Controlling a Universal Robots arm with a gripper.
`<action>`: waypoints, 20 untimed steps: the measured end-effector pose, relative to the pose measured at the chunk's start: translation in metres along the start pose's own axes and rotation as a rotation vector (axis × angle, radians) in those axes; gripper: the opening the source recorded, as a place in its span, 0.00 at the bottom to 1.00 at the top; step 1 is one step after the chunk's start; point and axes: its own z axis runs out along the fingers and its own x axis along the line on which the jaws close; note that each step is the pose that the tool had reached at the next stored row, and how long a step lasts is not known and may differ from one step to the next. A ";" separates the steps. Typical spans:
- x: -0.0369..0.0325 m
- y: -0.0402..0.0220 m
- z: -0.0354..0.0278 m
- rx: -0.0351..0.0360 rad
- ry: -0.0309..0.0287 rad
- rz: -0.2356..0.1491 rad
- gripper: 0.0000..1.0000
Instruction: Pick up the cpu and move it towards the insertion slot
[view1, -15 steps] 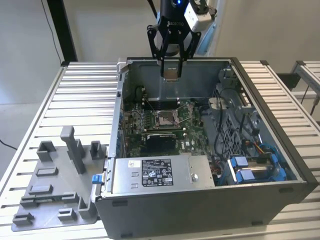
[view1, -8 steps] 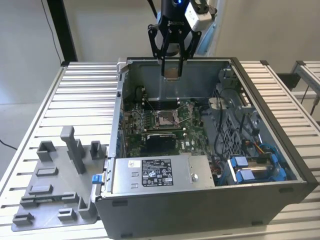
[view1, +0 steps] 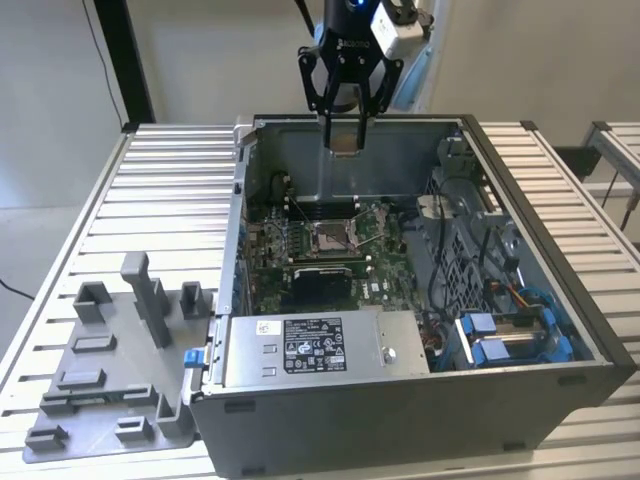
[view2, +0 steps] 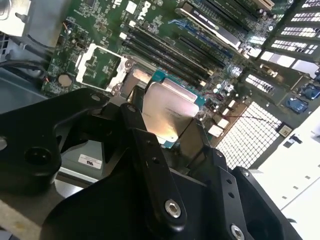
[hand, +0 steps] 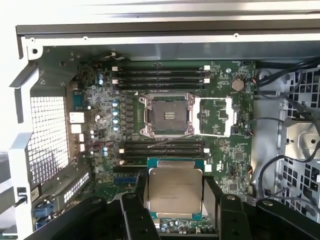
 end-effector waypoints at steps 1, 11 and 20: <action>-0.0003 0.0012 0.0001 0.0000 0.0000 0.000 0.00; -0.0028 0.0063 0.0011 0.0000 -0.0001 0.000 0.00; -0.0025 0.0206 0.0028 0.0006 0.0001 0.000 0.00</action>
